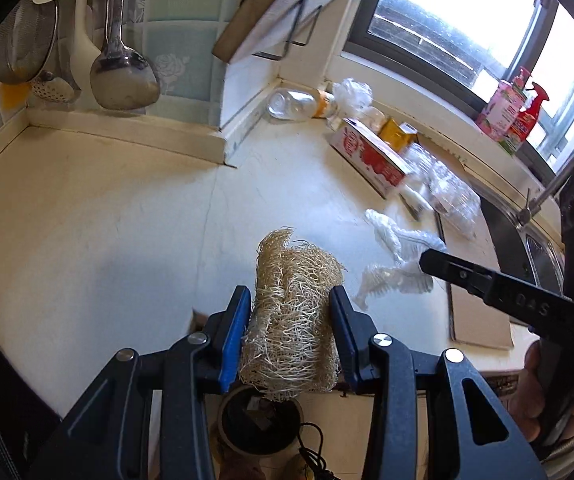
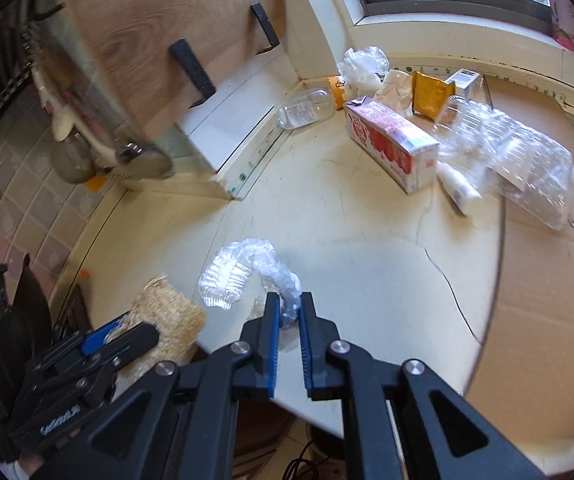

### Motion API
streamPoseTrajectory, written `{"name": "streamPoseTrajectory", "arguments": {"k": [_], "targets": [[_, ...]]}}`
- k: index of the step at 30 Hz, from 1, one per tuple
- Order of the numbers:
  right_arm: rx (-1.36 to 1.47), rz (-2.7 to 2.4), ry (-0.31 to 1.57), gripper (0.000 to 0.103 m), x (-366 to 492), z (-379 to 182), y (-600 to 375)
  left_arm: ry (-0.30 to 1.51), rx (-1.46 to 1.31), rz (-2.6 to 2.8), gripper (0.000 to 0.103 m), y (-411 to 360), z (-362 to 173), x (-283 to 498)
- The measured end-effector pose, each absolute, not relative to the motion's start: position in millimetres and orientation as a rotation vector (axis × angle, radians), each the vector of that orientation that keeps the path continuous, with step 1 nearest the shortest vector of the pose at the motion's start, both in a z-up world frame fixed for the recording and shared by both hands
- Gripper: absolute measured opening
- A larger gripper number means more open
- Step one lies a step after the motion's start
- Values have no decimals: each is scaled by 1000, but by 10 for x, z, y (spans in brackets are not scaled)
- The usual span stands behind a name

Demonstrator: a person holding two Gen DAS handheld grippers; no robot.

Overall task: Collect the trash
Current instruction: 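Lower both held items over the black bin and open both tools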

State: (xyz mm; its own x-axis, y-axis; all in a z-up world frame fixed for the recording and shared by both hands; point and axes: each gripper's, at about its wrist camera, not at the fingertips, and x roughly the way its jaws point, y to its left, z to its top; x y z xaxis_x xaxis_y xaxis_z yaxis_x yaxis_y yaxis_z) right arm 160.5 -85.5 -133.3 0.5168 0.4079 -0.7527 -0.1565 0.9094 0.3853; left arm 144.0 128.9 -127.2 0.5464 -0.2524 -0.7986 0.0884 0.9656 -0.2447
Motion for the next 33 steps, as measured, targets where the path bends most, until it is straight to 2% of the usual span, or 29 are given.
{"name": "streamPoseTrajectory", "arguments": {"k": [6,12,21,33], "targets": [[194,379,1012,9,954,-1440,-933,1005,-166,-212,39,1119,-1379,934],[121,406,1123,9,544,-1891,-904,1095,-158,-203,39,967,-1822,546],[83,365,1341,9,414,-3100,-788,1285,-177,-172,39,954,-2928,253],[16,288,1481,11,608,-4550,-514,1453,-220,-152,43,1089,-4475,269]]}}
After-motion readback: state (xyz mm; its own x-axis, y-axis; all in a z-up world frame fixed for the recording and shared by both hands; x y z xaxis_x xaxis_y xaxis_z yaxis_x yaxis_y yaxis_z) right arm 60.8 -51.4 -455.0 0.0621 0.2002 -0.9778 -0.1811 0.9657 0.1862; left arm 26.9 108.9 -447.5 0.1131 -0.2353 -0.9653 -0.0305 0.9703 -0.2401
